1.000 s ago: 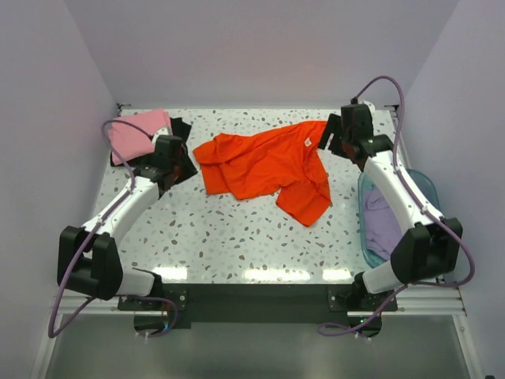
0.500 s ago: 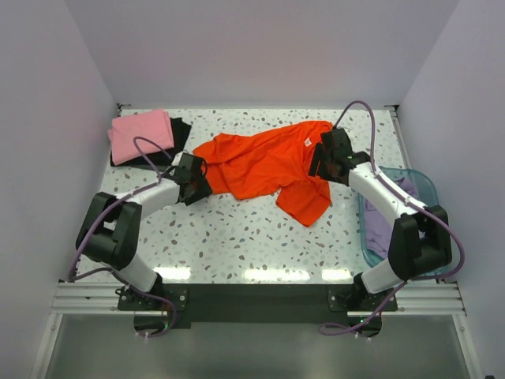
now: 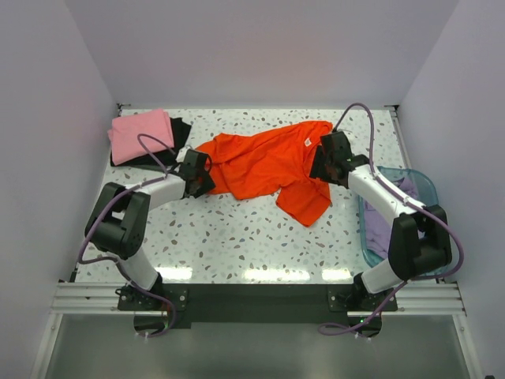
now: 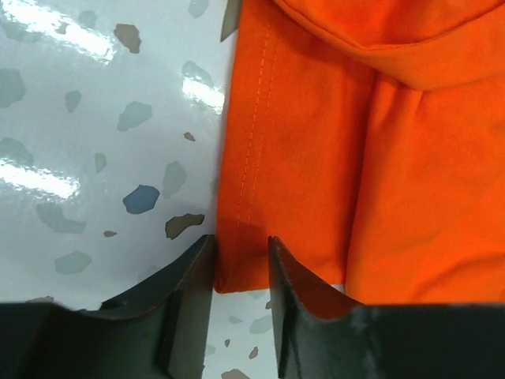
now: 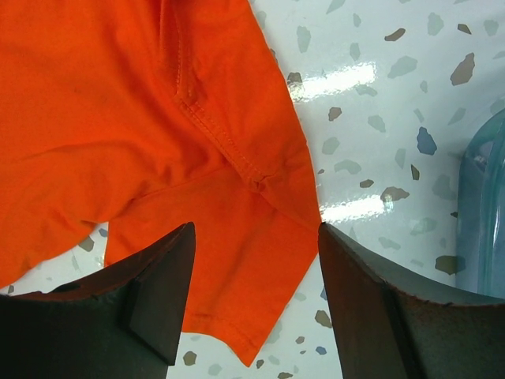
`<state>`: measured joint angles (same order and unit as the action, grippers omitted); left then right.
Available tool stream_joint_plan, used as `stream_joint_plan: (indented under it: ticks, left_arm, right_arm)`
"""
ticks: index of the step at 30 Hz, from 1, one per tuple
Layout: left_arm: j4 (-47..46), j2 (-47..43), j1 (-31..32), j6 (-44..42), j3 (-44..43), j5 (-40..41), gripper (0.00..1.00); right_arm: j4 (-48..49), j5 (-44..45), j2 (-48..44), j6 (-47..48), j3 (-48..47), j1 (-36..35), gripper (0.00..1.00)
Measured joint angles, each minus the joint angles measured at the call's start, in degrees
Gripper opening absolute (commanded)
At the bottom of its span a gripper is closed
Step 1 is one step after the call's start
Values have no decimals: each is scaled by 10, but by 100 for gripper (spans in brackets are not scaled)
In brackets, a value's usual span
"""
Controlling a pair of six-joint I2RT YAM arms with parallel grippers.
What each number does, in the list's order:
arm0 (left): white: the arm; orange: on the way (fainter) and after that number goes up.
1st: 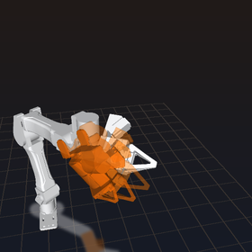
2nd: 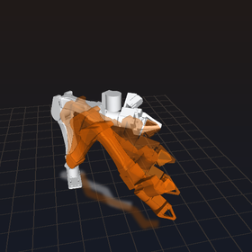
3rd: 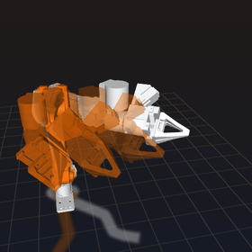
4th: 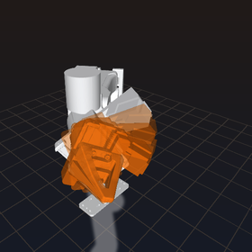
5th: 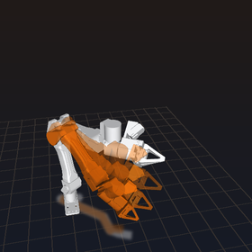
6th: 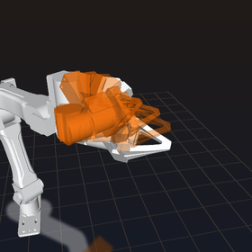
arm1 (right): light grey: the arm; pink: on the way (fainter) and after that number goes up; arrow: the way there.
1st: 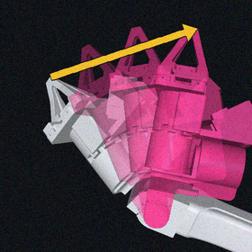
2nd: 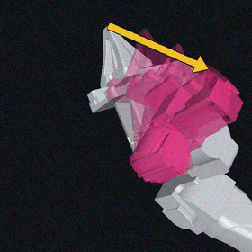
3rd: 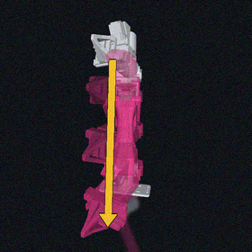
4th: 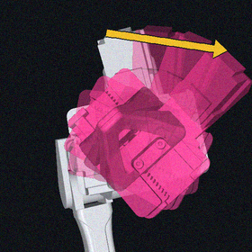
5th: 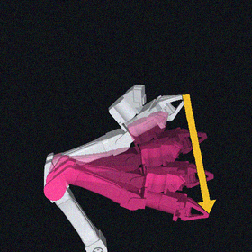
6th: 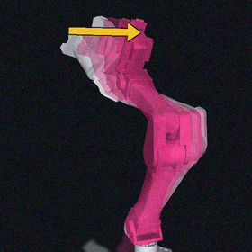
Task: Fold and stack the t-shirts
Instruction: Flatten the tshirt out
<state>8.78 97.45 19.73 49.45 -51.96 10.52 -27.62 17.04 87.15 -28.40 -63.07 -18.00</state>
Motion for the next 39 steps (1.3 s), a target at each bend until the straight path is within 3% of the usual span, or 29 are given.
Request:
stream_joint_plan:
  ticks: [1,4,10,21,28,36,39]
  left_arm:
    - [0,4,3,3,-3,0,32]
    - [3,16,15,11,-11,7,0]
    - [51,3,16,11,-18,34,0]
    - [134,-167,-64,3,-15,92,0]
    - [150,-173,-91,-10,5,92,0]
    - [155,-173,-120,-25,11,86,0]
    - [155,-173,-129,-29,11,80,0]
  right_arm:
    - [0,0,0,0,1,0,67]
    - [1,0,0,2,3,0,67]
    - [0,5,0,6,10,0,67]
    - [2,9,9,10,52,-3,61]
    - [7,19,61,14,41,-35,53]
    - [10,61,131,32,-14,-41,52]
    - [12,64,150,38,-30,-41,46]
